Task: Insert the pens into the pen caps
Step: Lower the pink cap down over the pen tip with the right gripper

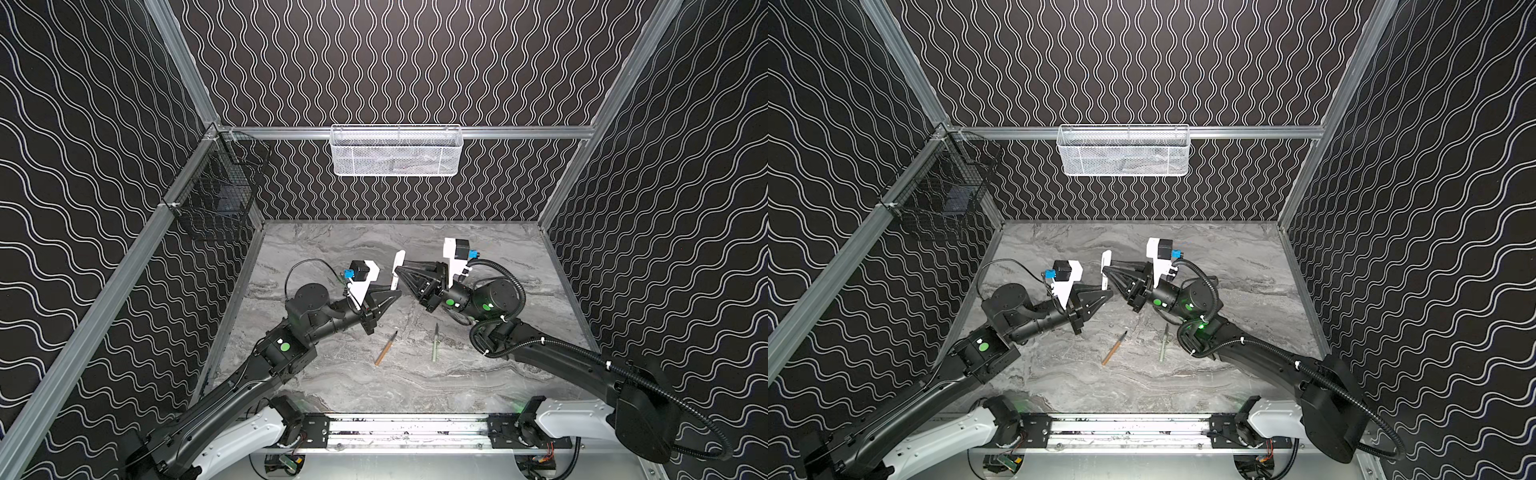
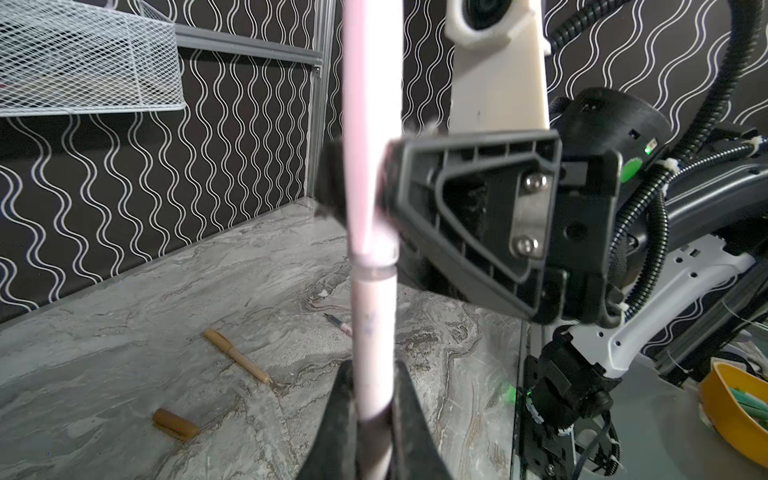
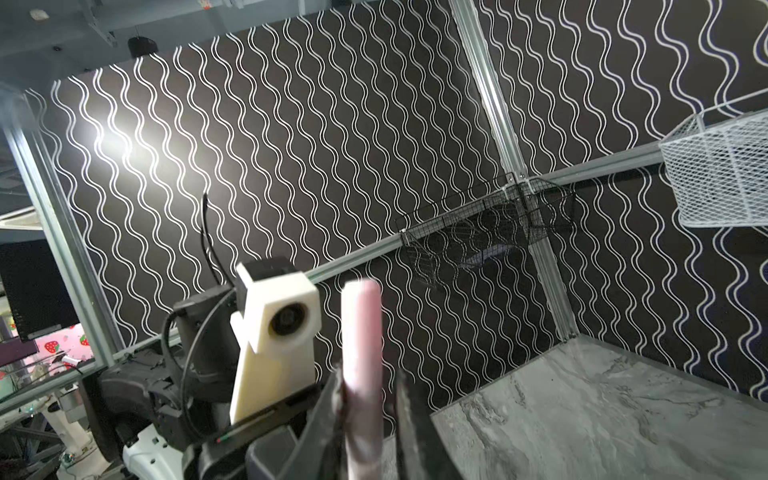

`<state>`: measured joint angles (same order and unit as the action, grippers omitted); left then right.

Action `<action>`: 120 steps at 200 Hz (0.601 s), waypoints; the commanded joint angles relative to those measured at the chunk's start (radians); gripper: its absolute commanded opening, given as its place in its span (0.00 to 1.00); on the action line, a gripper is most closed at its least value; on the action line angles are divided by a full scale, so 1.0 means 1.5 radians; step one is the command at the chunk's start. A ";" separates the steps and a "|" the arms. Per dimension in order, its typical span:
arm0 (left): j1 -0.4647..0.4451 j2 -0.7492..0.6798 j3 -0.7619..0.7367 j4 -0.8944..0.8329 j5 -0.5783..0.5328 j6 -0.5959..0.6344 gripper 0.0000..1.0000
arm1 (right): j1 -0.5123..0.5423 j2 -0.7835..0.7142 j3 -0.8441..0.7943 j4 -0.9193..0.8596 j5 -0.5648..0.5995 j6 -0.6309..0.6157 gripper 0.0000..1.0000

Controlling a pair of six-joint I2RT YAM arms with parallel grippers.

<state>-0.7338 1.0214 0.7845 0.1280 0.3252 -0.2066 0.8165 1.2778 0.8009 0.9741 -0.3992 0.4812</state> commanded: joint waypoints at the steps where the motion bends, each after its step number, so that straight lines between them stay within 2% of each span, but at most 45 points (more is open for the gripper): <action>1: 0.001 0.004 0.002 0.033 0.002 0.002 0.00 | 0.003 -0.006 0.005 -0.049 -0.008 -0.019 0.29; 45: 0.001 0.016 0.004 0.028 -0.007 0.015 0.00 | 0.003 -0.041 0.005 -0.114 0.003 -0.042 0.38; 120: 0.000 0.024 -0.003 0.028 -0.035 0.030 0.00 | 0.002 -0.114 -0.021 -0.270 0.077 -0.120 0.50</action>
<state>-0.7334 1.0477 0.7807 0.1383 0.2935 -0.1833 0.8181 1.1400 0.7776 0.6636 -0.3286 0.3569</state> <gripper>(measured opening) 0.108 0.478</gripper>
